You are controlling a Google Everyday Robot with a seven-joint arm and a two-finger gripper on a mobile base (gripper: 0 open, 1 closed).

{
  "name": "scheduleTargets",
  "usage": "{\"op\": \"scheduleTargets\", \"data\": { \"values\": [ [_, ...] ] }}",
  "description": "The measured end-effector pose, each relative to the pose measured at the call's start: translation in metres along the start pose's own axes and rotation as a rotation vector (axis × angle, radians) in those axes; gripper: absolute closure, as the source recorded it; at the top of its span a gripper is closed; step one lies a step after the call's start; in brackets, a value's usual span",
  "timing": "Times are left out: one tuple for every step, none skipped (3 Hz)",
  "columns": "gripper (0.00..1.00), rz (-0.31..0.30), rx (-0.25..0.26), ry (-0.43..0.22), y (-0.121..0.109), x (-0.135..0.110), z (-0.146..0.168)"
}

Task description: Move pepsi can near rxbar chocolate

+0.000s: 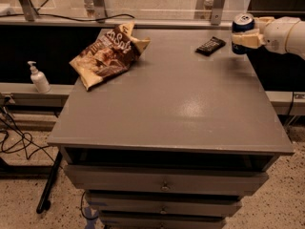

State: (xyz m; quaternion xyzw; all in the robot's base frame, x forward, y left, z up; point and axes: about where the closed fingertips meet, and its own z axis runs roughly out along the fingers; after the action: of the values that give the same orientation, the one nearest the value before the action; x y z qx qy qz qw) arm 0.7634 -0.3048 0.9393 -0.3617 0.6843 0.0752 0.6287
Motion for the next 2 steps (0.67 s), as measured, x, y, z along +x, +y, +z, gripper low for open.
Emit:
{"op": "scheduleTargets", "data": {
  "values": [
    [1.0, 0.053, 0.022, 0.054, -0.009, 0.019, 0.016],
    [1.0, 0.15, 0.026, 0.044, -0.009, 0.031, 0.031]
  ]
}}
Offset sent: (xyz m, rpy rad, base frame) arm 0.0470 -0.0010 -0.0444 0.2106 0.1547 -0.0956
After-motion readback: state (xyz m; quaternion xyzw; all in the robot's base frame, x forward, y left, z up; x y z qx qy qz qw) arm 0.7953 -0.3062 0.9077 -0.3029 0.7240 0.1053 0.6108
